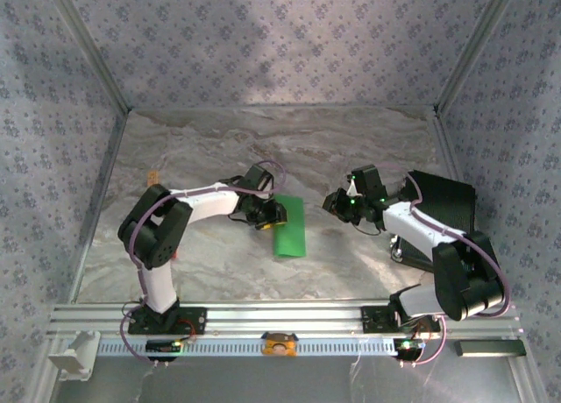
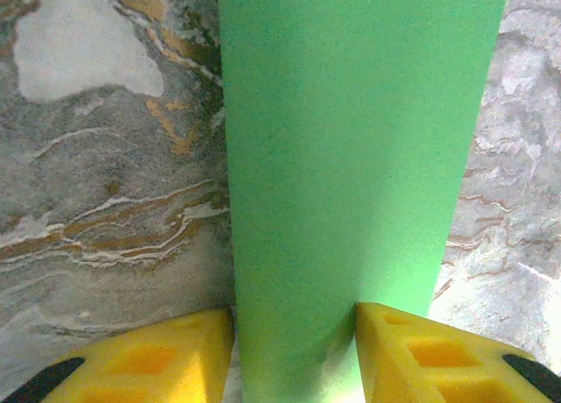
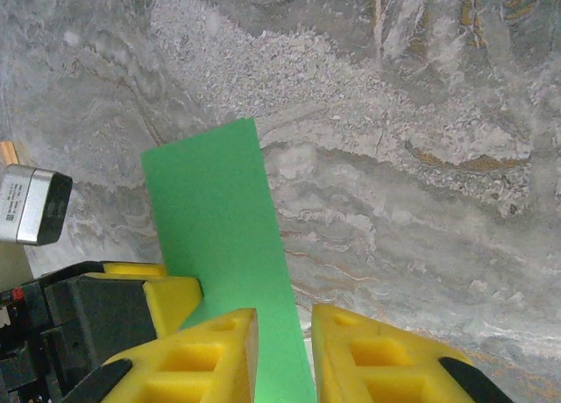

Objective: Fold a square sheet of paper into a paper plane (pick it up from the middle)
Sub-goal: Hold the square sheet of paper at the center of the table.

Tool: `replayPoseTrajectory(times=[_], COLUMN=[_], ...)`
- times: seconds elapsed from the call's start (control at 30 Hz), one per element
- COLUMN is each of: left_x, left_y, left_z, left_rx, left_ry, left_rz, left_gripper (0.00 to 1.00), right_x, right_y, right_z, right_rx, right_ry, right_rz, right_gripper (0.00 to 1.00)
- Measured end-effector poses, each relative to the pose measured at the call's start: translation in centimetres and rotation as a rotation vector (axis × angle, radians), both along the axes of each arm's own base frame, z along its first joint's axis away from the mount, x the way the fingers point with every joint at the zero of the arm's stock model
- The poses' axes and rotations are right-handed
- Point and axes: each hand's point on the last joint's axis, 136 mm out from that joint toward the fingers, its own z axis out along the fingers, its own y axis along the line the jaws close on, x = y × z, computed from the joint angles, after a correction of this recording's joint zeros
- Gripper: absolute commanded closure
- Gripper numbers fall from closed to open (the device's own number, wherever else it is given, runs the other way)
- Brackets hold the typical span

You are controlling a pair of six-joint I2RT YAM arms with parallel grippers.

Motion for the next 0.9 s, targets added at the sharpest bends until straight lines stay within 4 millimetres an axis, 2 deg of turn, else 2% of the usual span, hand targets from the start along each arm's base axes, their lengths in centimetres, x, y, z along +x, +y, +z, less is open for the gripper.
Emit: replayPoseTrajectory(times=[0.37,0.9], left_x=[-0.09,-0.03], left_y=[-0.04,0.02], left_z=[-0.23,-0.34], left_rx=[0.078,0.093], left_ry=[0.000,-0.001], left_rz=[-0.026,-0.006], left_gripper=[0.57,0.57], right_x=[-0.01,-0.09], right_y=[0.00,0.02], right_z=[-0.09,-0.87], right_rx=[-0.001,-0.007], right_ry=[0.003,0.027], right_rz=[0.000,-0.001], right_gripper=[0.75,0.75])
